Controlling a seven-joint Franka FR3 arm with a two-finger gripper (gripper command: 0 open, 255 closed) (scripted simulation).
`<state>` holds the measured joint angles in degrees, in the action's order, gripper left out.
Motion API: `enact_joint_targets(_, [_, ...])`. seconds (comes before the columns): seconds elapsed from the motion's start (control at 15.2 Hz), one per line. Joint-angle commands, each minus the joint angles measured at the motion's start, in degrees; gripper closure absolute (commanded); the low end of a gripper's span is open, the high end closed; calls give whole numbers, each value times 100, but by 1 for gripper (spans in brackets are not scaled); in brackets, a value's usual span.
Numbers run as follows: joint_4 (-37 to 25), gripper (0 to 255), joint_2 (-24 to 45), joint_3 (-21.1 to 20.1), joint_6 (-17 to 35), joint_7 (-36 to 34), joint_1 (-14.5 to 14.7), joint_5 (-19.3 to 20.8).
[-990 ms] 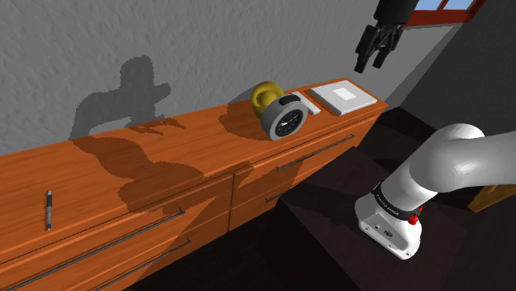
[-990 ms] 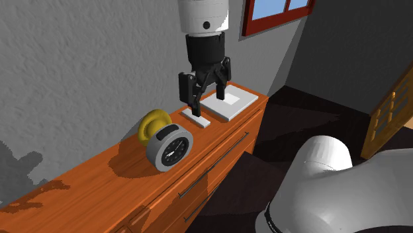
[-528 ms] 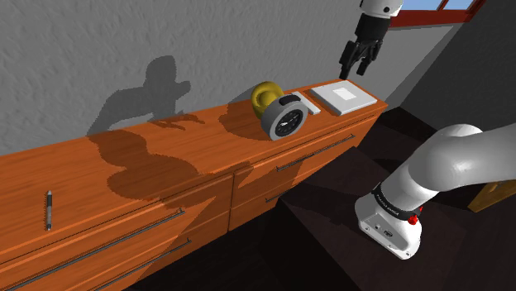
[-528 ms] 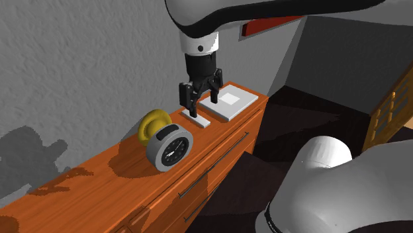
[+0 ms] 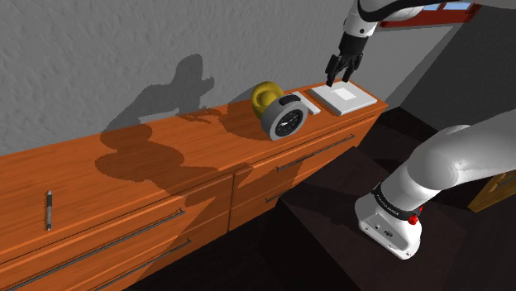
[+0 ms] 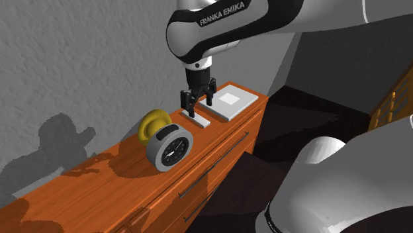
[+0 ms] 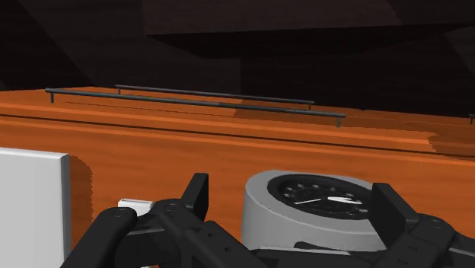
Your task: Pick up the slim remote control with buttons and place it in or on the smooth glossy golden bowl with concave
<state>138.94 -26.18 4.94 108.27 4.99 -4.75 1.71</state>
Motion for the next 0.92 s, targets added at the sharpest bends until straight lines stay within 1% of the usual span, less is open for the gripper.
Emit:
enact_joint_targets(0.0, [-22,0,320,91,331,100,-43,36])
enact_joint_targets(0.4, [-382,0,1506,379,1225,458,-165,35])
enact_joint_targets(0.86, [-1145,0,2986,616,2007,940,-325,-203])
